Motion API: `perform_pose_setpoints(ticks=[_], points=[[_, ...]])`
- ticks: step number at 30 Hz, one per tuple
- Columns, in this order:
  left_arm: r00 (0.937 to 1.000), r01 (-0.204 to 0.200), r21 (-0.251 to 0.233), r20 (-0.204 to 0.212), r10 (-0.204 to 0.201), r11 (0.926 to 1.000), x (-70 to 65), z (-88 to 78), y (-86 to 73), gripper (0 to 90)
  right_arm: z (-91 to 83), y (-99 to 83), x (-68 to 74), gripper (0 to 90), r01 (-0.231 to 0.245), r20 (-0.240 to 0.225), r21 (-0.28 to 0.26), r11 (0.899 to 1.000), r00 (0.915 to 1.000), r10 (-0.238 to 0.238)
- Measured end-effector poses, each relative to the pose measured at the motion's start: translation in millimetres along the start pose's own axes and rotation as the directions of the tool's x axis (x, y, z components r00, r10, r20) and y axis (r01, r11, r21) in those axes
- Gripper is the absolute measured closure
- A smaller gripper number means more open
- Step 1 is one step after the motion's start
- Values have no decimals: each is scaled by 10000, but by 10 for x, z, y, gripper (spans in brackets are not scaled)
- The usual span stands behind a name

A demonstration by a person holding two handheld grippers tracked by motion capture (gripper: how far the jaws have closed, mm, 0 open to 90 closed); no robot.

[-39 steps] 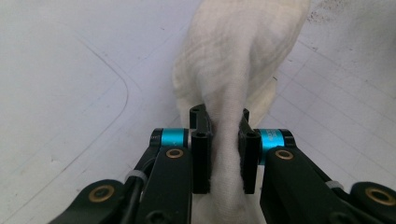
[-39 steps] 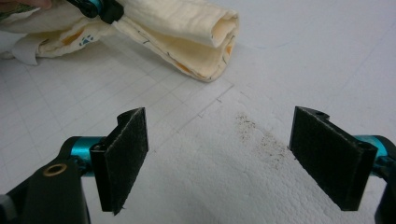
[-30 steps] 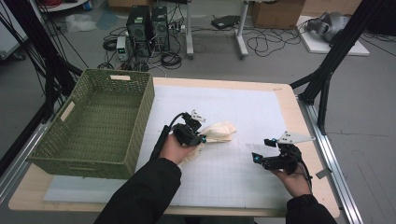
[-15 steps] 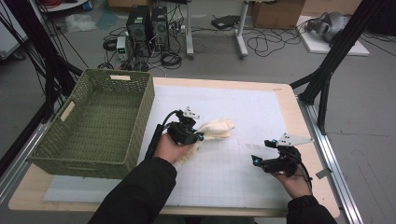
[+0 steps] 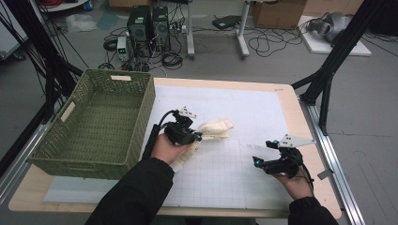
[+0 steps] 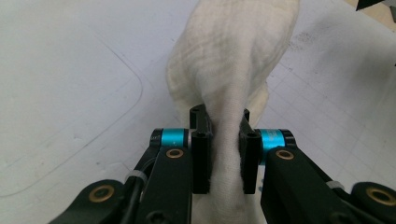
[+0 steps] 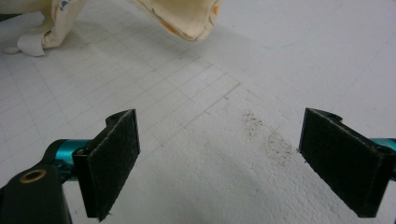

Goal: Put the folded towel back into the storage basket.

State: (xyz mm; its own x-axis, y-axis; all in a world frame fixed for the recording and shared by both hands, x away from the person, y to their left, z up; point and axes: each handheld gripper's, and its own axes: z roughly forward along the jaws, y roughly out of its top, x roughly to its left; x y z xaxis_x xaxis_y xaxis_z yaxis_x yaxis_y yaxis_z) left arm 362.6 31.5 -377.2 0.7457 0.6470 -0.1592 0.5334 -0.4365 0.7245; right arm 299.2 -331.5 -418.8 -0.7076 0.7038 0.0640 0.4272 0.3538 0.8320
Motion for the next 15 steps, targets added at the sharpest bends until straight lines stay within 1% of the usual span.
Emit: perform_pose_setpoints(ticks=[2, 3, 4, 6, 8, 9, 11, 12, 13, 14, 15], points=[[9996, 177, 14, 205, -177, 9998, 16, 6, 1, 800, -2, 0, 0, 117, -53, -3, -29, 10000, 10000, 53], [9988, 342, 7, 353, -342, 9994, 29, 5, 2, 799, -1, 1, -2, 117, -25, 7, -52, 10000, 10000, 25], [9967, 577, -7, 570, -576, 9983, 48, 1, 4, 799, -1, 1, 0, 117, -24, -8, -40, 10000, 10000, 24], [9902, 1049, -85, 938, -1037, 9944, 90, -7, 7, 800, -1, 3, 0, 117, 10, -5, -65, 10000, 10000, -10], [9778, 1632, -106, 1351, -1603, 9865, 141, -15, 5, 799, -3, 6, 0, 117, 47, 1, -80, 10000, 10000, -47], [9728, 1840, -115, 1450, -1804, 9829, 165, -22, 4, 799, -2, 6, -3, 117, 91, 23, -91, 9999, 10000, -90], [9650, 2169, -226, 1557, -2109, 9759, 196, -38, 3, 800, -1, 7, -3, 117, 71, 9, -89, 9999, 10000, -71], [9588, 2390, -384, 1675, -2296, 9703, 219, -60, 4, 800, -2, 8, -2, 117, 77, 6, -94, 9999, 10000, -77], [9543, 2527, -471, 1768, -2409, 9664, 235, -76, 6, 800, -1, 9, -2, 117, 102, 12, -105, 9999, 9999, -101], [9479, 2792, -667, 1787, -2639, 9579, 250, -101, 12, 800, -2, 10, 0, 117, 99, 12, -113, 9999, 10000, -99], [9425, 2955, -774, 1867, -2773, 9522, 266, -123, 15, 800, -3, 12, 0, 117, 82, 5, -113, 9999, 10000, -82]])
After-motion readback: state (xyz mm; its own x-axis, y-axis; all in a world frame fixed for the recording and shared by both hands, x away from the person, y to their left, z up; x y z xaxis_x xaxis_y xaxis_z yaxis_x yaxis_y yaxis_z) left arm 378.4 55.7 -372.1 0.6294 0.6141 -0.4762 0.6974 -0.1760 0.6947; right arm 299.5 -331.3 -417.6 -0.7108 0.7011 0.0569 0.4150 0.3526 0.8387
